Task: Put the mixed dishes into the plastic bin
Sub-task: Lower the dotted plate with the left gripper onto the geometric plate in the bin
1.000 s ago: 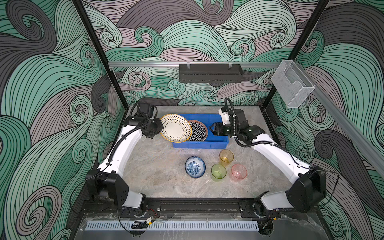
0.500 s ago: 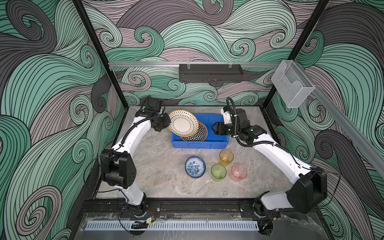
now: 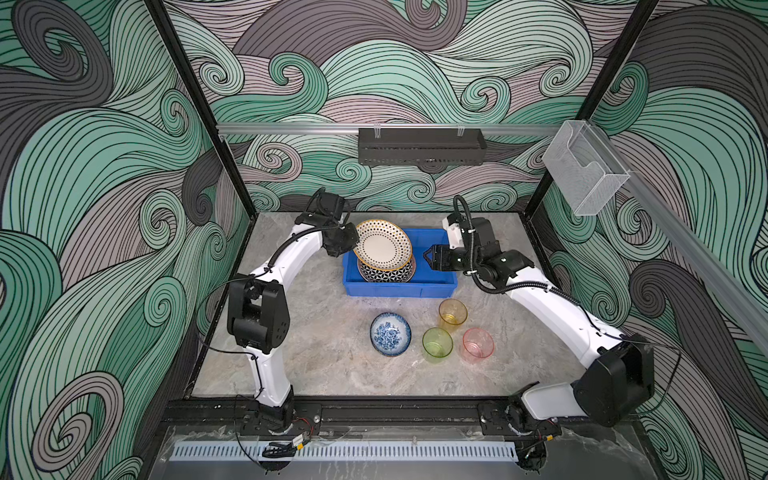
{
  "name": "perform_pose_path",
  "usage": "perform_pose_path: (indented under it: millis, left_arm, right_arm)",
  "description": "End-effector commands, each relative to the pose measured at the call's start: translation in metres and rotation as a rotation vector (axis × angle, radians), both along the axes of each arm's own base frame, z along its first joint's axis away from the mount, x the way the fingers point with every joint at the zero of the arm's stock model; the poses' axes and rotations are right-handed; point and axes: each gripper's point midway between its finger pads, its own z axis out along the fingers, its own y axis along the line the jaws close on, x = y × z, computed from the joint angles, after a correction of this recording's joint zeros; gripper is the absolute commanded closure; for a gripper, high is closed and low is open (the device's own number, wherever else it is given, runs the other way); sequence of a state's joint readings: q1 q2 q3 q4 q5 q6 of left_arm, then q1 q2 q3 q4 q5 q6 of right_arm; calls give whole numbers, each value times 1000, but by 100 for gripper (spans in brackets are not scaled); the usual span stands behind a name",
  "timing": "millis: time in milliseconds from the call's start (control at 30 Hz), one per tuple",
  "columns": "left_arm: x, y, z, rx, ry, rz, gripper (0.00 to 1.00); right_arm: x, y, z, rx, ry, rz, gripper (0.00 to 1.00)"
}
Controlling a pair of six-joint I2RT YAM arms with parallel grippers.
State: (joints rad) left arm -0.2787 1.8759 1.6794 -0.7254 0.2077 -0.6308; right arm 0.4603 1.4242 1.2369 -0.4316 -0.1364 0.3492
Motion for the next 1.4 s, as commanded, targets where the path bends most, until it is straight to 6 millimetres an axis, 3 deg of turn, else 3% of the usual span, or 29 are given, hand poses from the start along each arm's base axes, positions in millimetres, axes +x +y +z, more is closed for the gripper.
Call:
perform_pose_path:
  millis: [0, 367, 1367]
  left_arm:
    - [21, -19, 40, -80, -129, -43, 100]
    - [23, -28, 9, -76, -51, -61, 100]
    - [20, -34, -28, -56, 29, -52, 100]
  right_arm:
    - [2, -5, 1, -11, 4, -21, 31]
    - [5, -1, -3, -3, 17, -16, 32]
    - [5, 7, -13, 11, 62, 11, 32]
